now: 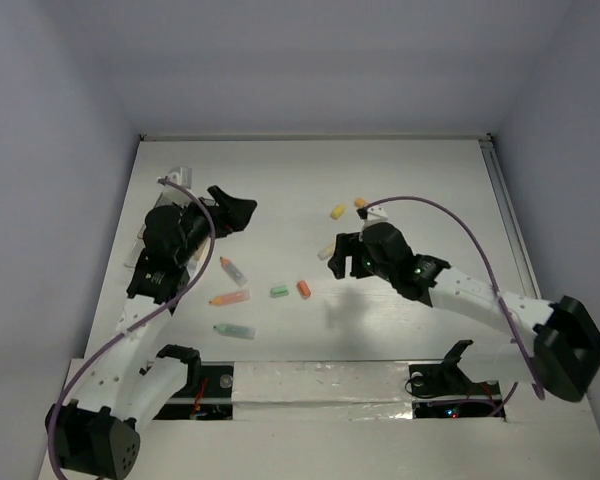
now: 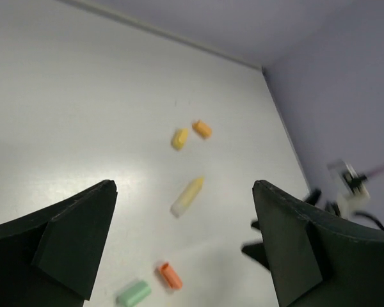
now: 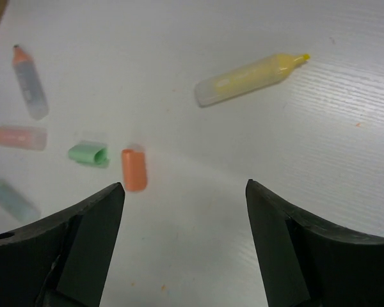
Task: Sort the stationery into containers
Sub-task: Pick up the pen from the center of the board.
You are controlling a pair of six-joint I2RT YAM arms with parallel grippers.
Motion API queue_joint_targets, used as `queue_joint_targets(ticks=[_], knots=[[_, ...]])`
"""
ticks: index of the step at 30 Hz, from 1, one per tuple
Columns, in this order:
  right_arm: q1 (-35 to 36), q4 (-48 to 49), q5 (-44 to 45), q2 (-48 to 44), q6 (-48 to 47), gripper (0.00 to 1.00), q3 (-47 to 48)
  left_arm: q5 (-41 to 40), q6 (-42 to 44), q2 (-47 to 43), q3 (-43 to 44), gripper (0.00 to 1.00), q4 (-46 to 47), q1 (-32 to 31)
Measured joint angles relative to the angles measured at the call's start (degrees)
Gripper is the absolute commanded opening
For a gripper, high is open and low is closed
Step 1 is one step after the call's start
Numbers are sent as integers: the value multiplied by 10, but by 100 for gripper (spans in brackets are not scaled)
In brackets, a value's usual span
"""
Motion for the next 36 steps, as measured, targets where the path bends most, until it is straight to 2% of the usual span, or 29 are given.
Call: queue_joint_targets(ticks=[4, 10, 18, 25, 27, 29, 36], knots=[[-23, -3, 20, 106, 4, 85, 40, 52, 31, -57, -53, 94, -25, -7], [-61, -1, 26, 229, 16, 84, 110, 125, 76, -140, -67, 96, -43, -10], [-72, -16, 26, 368, 40, 74, 216, 122, 135, -185, -56, 96, -100, -66], [-72, -48, 33, 425, 53, 71, 280, 84, 149, -207, -55, 96, -136, -111], [-72, -57, 38, 434, 53, 62, 293, 75, 151, -213, -54, 96, -141, -120], [-72, -66, 44, 441, 53, 59, 304, 69, 153, -217, -53, 96, -144, -128], [-71, -97, 60, 452, 51, 56, 326, 54, 153, -218, -53, 96, -150, -141]])
